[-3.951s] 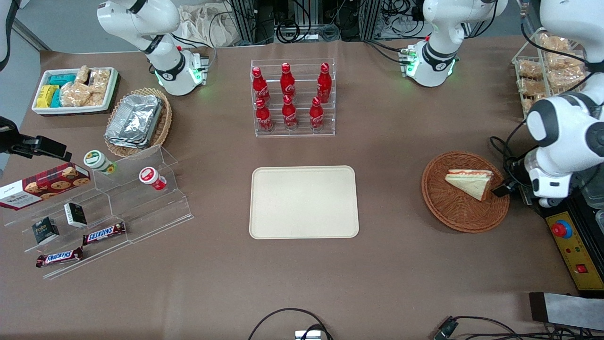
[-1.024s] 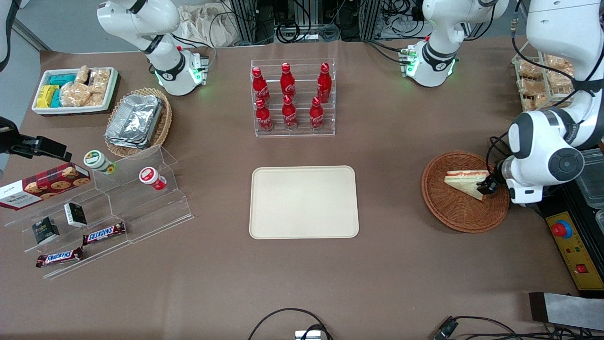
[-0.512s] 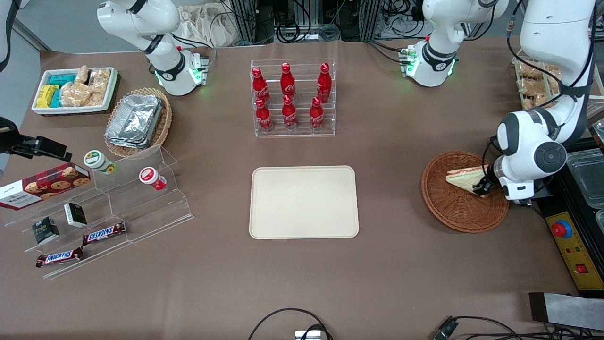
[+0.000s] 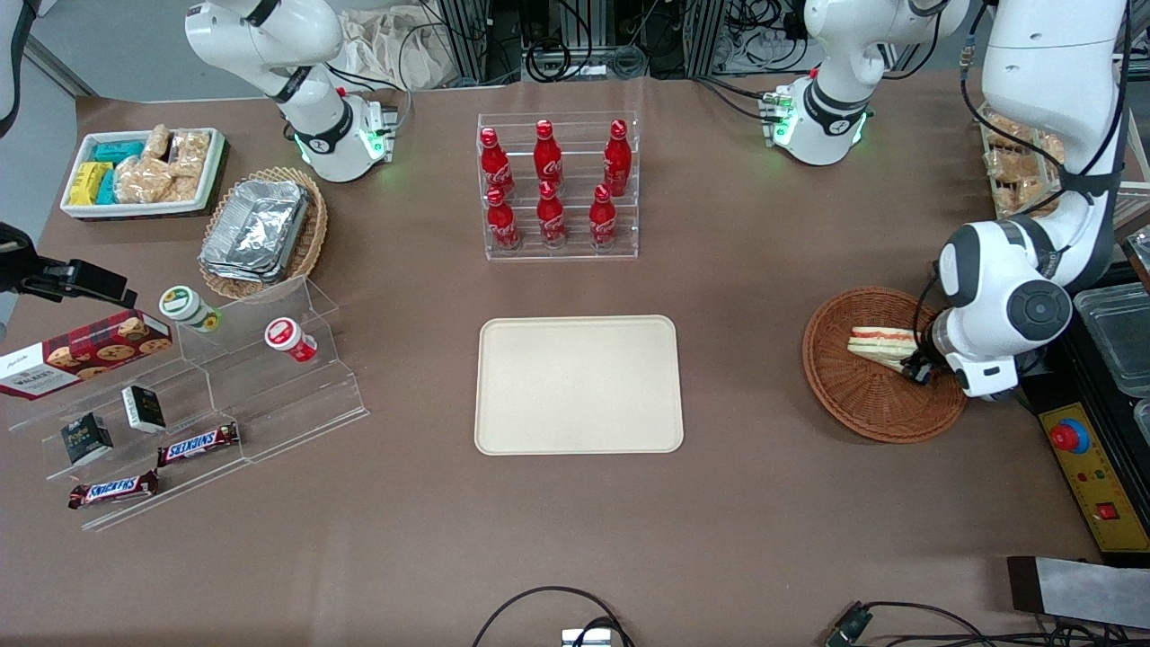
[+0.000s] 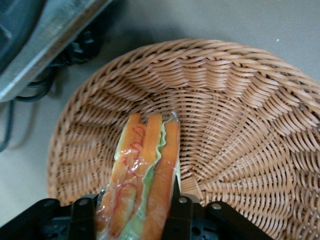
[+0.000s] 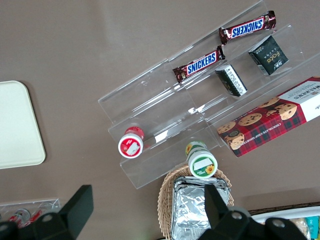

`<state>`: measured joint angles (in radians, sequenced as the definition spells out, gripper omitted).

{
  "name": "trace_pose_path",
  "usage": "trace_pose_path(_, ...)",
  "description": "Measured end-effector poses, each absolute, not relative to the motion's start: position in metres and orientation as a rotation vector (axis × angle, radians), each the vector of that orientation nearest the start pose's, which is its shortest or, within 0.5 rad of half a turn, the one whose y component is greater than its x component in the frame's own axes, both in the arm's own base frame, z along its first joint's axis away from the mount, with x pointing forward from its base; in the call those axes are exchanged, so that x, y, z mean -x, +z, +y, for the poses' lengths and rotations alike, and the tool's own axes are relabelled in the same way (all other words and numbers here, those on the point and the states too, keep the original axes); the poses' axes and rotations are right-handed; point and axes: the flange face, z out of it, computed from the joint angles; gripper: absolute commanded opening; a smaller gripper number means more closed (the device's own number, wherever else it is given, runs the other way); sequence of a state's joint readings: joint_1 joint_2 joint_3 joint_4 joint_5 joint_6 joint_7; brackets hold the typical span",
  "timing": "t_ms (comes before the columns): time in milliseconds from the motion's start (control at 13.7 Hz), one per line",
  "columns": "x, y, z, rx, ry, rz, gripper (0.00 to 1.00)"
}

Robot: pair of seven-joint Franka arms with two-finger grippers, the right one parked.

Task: Place sandwich from basket to tray
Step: 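Lift the sandwich and carry it with the left gripper to the tray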

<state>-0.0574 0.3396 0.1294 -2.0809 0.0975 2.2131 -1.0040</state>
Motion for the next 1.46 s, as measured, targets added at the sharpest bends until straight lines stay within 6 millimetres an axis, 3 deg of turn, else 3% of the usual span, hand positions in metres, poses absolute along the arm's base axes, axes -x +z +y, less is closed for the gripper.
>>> trace_pose_path(146,-0.576,0.279,0.036,2.574,0.258,-1.362,0.0)
trace_pose_path(293,-0.597,0.328,0.011,2.597,0.296,-1.29,0.0)
trace_pose_path(512,-0.622,0.407,-0.065,2.706,0.254,-1.153,0.0)
trace_pose_path(659,-0.626,0.429,-0.131,2.815,0.215,-1.018,0.0)
trace_pose_path(805,-0.624,0.416,-0.213,2.914,0.242,-0.847,0.0)
trace_pose_path(878,-0.624,0.399,-0.25,2.949,0.262,-0.779,0.0)
trace_pose_path(1024,-0.622,0.345,-0.317,3.008,0.282,-0.657,0.0)
trace_pose_path(1171,-0.614,0.291,-0.368,3.078,0.259,-0.581,0.0)
trace_pose_path(1317,-0.609,0.253,-0.394,3.126,0.236,-0.549,0.02)
trace_pose_path(1390,-0.607,0.243,-0.4,3.133,0.237,-0.541,0.33)
trace_pose_path(1463,-0.607,0.238,-0.401,3.134,0.241,-0.534,0.99)
